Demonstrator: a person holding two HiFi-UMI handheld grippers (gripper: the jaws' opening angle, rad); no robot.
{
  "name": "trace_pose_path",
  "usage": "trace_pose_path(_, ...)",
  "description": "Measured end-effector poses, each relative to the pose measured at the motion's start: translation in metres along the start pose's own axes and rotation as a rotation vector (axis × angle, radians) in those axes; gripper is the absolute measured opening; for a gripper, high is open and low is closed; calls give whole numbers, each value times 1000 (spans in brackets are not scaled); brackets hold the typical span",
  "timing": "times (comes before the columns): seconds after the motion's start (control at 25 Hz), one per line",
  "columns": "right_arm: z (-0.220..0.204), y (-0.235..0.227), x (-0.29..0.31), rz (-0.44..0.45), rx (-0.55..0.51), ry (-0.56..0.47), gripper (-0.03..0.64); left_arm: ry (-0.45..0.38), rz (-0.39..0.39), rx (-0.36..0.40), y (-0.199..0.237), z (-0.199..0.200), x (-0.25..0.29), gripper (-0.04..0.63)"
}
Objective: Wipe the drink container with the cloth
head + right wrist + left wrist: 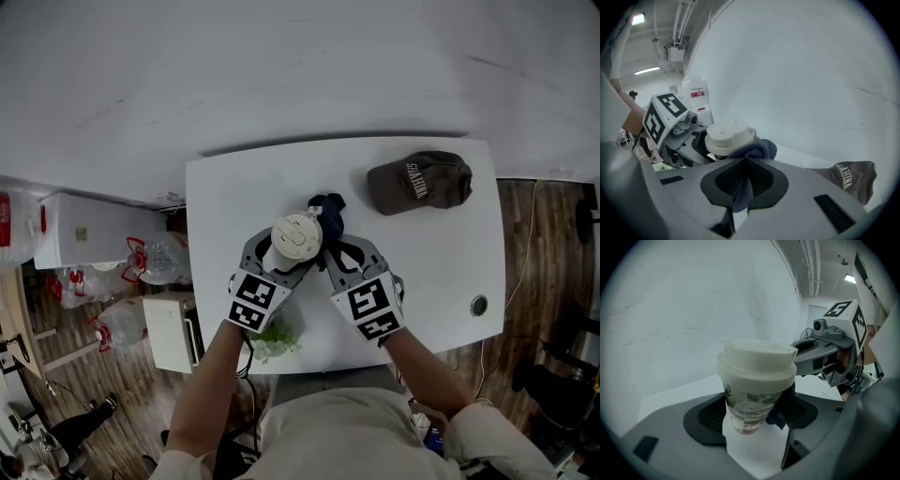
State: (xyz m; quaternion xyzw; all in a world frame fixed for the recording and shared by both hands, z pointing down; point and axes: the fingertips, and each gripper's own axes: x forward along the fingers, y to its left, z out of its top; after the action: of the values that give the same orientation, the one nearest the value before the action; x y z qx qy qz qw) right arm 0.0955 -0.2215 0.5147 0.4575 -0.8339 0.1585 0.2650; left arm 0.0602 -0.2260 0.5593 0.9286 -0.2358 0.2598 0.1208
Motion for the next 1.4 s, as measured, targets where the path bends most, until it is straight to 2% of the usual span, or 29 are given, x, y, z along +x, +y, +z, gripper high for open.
trace_pose_path(0.16, 1, -21, 19, 2, 59, -50, 35, 2, 7, -11, 1, 2, 0, 370)
trace_pose_path(0.32, -12, -33, 53, 15, 119, -53, 35, 9, 17, -11, 3, 1, 0, 370)
trace_pose_path(0.56, -66, -31, 91, 64, 108, 63, 35, 17, 28, -21, 3, 0, 0, 370)
trace_pose_path(0.72, -76, -26, 88, 90, 99, 106, 35, 11, 22, -24, 3, 1, 0, 370)
trace_pose_path(0.84, -66, -13, 65, 132, 118, 105, 35, 13, 19, -32, 3, -1, -1, 370)
trace_pose_path(1.12, -3, -4, 6, 112, 105, -59, 35, 9, 12, -38, 3, 1, 0, 370)
trace_pose_path(1.32, 18, -27, 13, 110, 131, -145, 37, 17, 5, -29, 2, 0, 0, 370)
trace_pose_path(1.4, 17, -32, 27, 114, 137, -145, 35, 18, 6, -30, 2, 0, 0, 370)
